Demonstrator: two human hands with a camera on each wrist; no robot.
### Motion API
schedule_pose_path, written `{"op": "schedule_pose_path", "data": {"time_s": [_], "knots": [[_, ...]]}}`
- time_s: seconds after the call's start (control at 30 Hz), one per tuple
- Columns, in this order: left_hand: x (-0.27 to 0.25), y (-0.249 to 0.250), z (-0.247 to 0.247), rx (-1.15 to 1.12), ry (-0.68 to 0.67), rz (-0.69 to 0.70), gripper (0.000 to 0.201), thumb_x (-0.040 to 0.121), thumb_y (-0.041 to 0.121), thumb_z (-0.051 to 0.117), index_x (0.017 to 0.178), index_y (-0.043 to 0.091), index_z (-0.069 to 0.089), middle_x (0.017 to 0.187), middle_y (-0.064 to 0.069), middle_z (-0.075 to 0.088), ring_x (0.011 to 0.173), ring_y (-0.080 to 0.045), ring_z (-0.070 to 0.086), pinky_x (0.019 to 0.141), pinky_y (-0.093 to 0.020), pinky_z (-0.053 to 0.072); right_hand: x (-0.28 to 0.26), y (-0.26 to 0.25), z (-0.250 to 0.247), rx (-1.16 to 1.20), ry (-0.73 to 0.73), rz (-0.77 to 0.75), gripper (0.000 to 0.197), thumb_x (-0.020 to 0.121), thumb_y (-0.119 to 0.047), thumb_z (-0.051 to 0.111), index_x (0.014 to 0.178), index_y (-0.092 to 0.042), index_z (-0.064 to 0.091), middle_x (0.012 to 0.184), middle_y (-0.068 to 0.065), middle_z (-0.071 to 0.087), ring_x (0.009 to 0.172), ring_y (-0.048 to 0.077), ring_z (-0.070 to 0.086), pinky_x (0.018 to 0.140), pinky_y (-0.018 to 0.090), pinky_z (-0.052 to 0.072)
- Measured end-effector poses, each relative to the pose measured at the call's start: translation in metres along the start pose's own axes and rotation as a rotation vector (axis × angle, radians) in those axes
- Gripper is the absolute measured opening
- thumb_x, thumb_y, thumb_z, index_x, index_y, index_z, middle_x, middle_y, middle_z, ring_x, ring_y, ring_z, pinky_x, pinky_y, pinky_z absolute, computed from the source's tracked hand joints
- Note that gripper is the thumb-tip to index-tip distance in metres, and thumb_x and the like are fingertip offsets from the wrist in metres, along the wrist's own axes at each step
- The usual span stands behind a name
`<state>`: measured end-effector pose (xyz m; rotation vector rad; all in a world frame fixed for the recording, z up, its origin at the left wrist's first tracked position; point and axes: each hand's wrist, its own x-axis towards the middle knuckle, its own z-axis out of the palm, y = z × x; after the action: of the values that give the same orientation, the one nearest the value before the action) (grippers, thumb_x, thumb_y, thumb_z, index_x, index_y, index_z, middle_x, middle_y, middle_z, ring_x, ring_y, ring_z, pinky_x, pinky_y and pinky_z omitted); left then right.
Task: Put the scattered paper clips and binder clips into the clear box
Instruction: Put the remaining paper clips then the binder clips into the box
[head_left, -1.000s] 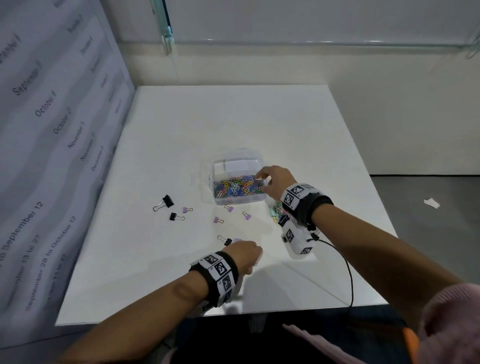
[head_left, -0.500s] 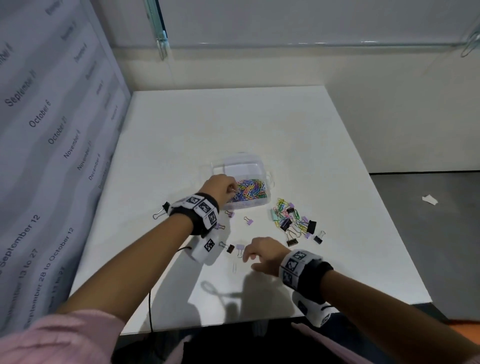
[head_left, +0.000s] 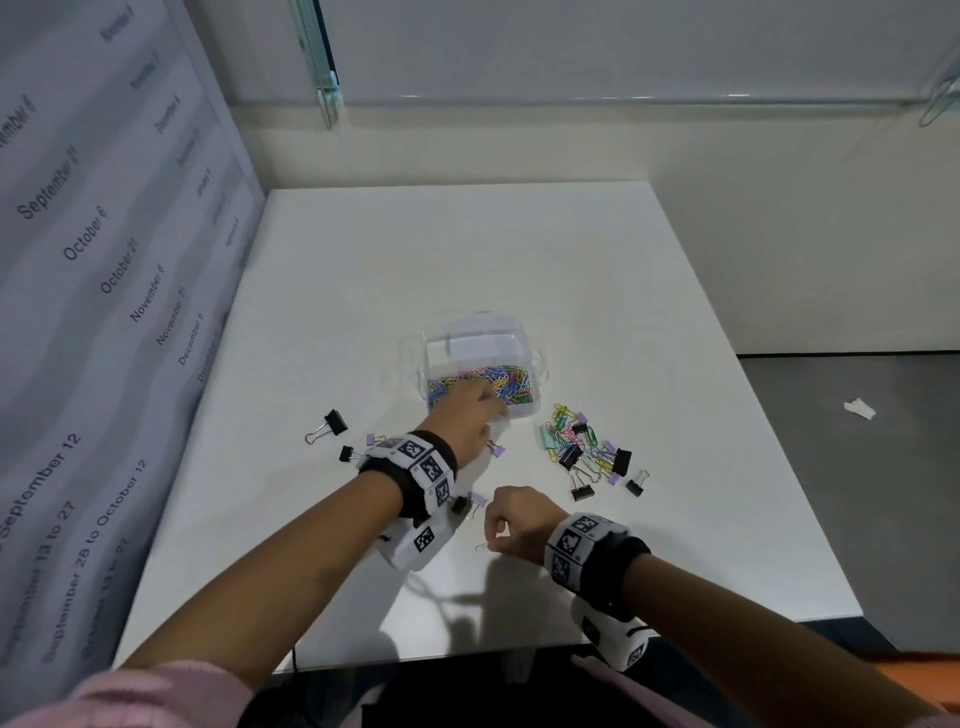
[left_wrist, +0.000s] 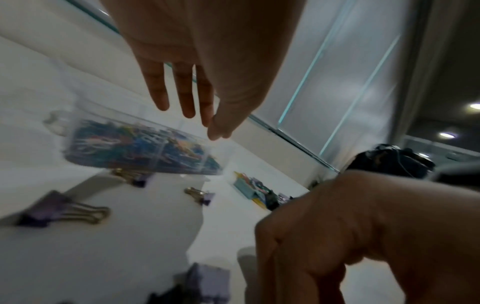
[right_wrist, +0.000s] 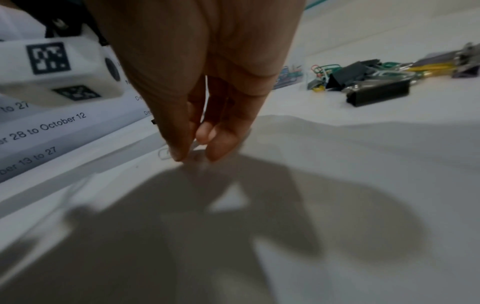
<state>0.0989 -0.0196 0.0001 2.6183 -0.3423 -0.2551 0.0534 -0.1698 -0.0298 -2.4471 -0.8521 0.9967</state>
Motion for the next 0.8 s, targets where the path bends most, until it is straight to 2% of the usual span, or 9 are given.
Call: {"op": "schedule_pose_path", "data": {"time_s": [0.1,0.2,0.3,0.37,0.43,0.57,0.63,0.73,0.8], "knots": [[0.003,0.018,0.011,0.046,-0.067,0.082,0.038,0.088,-0.003,0.048,0.124,0.008,0.057,0.127,-0.011,0.050,0.120,-0.027,0.044,0.103,-0.037,0.038,-0.010,0.009,-0.005,-0.005,0.010,0.046,0.012,0.080,-0.014,0.059,0.087,-0.010,0.068,0.101,0.008,0.068,0.093,0.022,0.059,0.075,0.023,0.038],[0.008,0.033,0.022,0.139,-0.213,0.152,0.048,0.088,-0.004,0.046,0.134,0.010,0.046,0.142,-0.011,0.040,0.130,-0.028,0.040,0.107,-0.035,0.036,-0.023,0.024,-0.017,-0.024,0.024,0.119,0.013,0.079,-0.013,0.055,0.084,-0.013,0.067,0.095,0.004,0.071,0.080,0.016,0.055,0.069,0.020,0.035],[0.010,0.040,0.036,0.251,-0.320,0.194,0.054,0.090,0.001,0.048,0.142,0.006,0.033,0.155,-0.013,0.021,0.141,-0.027,0.028,0.111,-0.036,0.029,-0.034,0.039,-0.038,-0.069,0.038,0.166,0.020,0.076,-0.007,0.048,0.066,-0.021,0.059,0.088,0.008,0.072,0.072,0.015,0.052,0.065,0.022,0.039],[0.009,0.041,0.040,0.253,-0.332,0.163,0.052,0.093,0.005,0.045,0.143,0.005,0.031,0.156,-0.012,0.017,0.141,-0.029,0.028,0.112,-0.039,0.032,-0.037,0.046,-0.058,-0.048,0.122,0.190,0.023,0.073,-0.004,0.046,0.062,-0.021,0.058,0.084,0.009,0.073,0.070,0.019,0.056,0.066,0.026,0.046],[0.008,0.037,0.043,0.286,-0.338,0.189,0.054,0.089,0.002,0.047,0.141,0.003,0.033,0.154,-0.015,0.019,0.138,-0.032,0.031,0.108,-0.043,0.038,-0.035,0.051,-0.080,-0.018,0.246,0.214,0.021,0.075,-0.005,0.049,0.073,-0.014,0.068,0.085,0.008,0.074,0.071,0.020,0.059,0.069,0.026,0.048],[0.000,0.029,0.041,0.364,-0.362,0.231,0.051,0.086,0.006,0.048,0.136,-0.001,0.037,0.153,-0.018,0.020,0.138,-0.030,0.030,0.107,-0.042,0.040,-0.015,0.044,-0.120,0.038,0.392,0.197,0.016,0.081,-0.008,0.055,0.085,-0.010,0.070,0.094,0.005,0.072,0.077,0.013,0.059,0.071,0.023,0.047],[-0.006,0.024,0.039,0.352,-0.337,0.187,0.040,0.090,0.010,0.044,0.128,0.002,0.045,0.149,-0.017,0.027,0.132,-0.030,0.037,0.104,-0.038,0.040,0.000,0.033,-0.134,0.064,0.434,0.162,0.014,0.084,-0.010,0.057,0.089,-0.009,0.070,0.097,0.006,0.071,0.077,0.011,0.054,0.071,0.022,0.042],[-0.015,0.015,0.038,0.304,-0.308,0.124,0.026,0.088,0.009,0.043,0.112,0.004,0.053,0.131,-0.014,0.042,0.116,-0.031,0.049,0.093,-0.042,0.047,0.017,0.021,-0.145,0.091,0.493,0.114,0.016,0.087,-0.014,0.056,0.096,-0.009,0.069,0.100,0.006,0.070,0.078,0.010,0.052,0.073,0.020,0.038],[-0.020,0.008,0.037,0.260,-0.285,0.034,0.031,0.086,0.011,0.043,0.116,0.008,0.054,0.130,-0.009,0.043,0.113,-0.030,0.052,0.090,-0.044,0.049,0.023,0.022,-0.146,0.066,0.477,0.118,0.015,0.087,-0.015,0.058,0.096,-0.009,0.068,0.103,0.006,0.069,0.080,0.012,0.053,0.074,0.021,0.038]]}}
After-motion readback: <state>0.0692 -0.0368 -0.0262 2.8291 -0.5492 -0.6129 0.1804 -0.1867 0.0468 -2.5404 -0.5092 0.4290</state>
